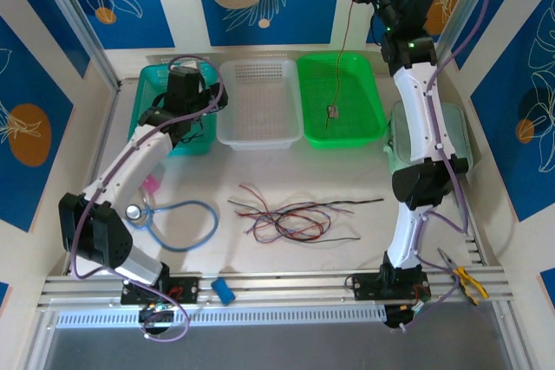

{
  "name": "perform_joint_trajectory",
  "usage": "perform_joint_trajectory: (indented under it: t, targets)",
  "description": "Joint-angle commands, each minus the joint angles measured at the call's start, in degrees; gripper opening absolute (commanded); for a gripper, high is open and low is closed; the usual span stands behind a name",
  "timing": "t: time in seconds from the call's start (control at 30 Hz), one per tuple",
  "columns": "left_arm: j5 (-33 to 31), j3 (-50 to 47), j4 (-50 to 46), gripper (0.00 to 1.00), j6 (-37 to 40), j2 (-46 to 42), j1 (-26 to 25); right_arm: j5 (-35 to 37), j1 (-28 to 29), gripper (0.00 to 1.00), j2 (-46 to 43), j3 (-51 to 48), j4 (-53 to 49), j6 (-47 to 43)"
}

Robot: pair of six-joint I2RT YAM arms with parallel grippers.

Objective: Untangle the cables

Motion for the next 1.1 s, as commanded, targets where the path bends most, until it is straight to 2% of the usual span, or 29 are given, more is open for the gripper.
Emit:
perform_joint_trajectory:
  t: [0.0, 0.17, 0.23, 0.33, 0.5, 0.57, 0.63, 0.87, 1.07]
  targets:
    - [1.21, 3.32, -4.09, 0.76, 2.29, -1.12, -0.37, 4.28, 0.35, 0.0, -1.05, -1.47, -3.4, -0.94]
    - [1.3, 0.96, -3.41, 0.77, 1.22, -4.36, -1.16, 11.35, 2.54, 0.0, -5.0, -14.58, -9.72, 2.71]
    - [0.77, -0.64, -3.27, 0.77, 0.56, -5.48, -1.89, 12.28, 2.93, 0.0, -6.48, -22.25, -9.06, 4.48]
    - [-0.25, -2.53, -3.27, 0.77, 0.1, -6.72, -3.3, 12.55, 2.68, 0.0, -5.65, -27.43, -11.6, 7.48]
    - [-1.09, -4.33, -3.36, 0.78, 0.1, -7.5, -5.91, 12.42, 0.95, 0.0, 2.82, -21.28, -28.0, 16.75]
    - [-1.03, -5.15, -3.6, 0.78, 0.19, -7.79, -6.63, 10.26, 0.14, 0.0, 6.0, -18.67, -34.08, 20.51]
    - [-1.47, -6.05, -4.06, 0.78, -0.18, -8.23, -7.33, 8.83, -0.15, 0.0, 7.18, -20.19, -35.25, 22.76]
    - [-2.98, -9.35, -4.21, 0.79, -1.65, -10.34, -9.99, 10.41, -0.8, 0.0, 11.17, -24.27, -36.36, 25.9]
    - [-3.97, -11.27, -4.38, 0.79, -1.67, -10.98, -11.25, 5.61, -1.76, 0.0, 15.66, -22.7, -39.91, 29.31]
